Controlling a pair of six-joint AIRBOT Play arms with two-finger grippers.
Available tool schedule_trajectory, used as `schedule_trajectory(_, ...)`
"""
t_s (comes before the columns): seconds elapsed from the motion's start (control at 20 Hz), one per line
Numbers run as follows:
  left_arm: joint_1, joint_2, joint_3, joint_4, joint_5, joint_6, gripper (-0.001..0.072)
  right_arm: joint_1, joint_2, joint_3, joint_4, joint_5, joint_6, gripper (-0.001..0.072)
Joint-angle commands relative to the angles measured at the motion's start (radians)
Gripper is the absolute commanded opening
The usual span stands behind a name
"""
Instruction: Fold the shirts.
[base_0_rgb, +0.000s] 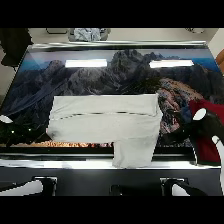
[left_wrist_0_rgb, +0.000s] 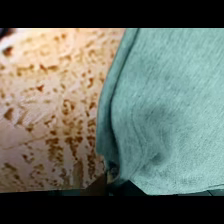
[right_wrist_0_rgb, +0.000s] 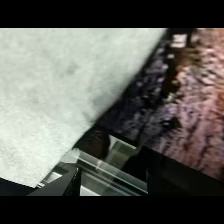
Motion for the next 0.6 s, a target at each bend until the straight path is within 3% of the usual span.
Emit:
schedule_trajectory(0.0, 0.000, 0.002, -0.002, 0.006, 0.017, 0.002, 0.0031, 0.000, 0.065, -0.142, 0.105, -0.067, -0.042, 0.0520)
schedule_trajectory(0.3, 0.000, 0.002, -0.001, 0.005, 0.013, 0.006, 0.0032, 0.001, 0.073, -0.320, 0.319, -0.214, -0.079, 0.0501)
schedule_trajectory(0.35, 0.000, 0.002, -0.001, 0.003, 0.013, 0.013, 0.0032, 0.001, 0.073, -0.335, 0.330, -0.234, -0.077, 0.0455)
schedule_trajectory(0.4, 0.000, 0.002, -0.001, 0.002, 0.013, 0.020, 0.0032, 0.001, 0.073, -0.345, 0.332, -0.248, -0.059, 0.0286)
schedule_trajectory(0.45, 0.000, 0.002, -0.001, 0.002, 0.014, 0.020, 0.0032, 0.001, 0.073, -0.346, 0.330, -0.249, -0.041, 0.0043)
schedule_trajectory(0.55, 0.000, 0.003, 0.002, 0.002, 0.018, 0.034, 0.0032, 0.000, 0.073, -0.330, 0.333, -0.247, -0.091, 0.0043)
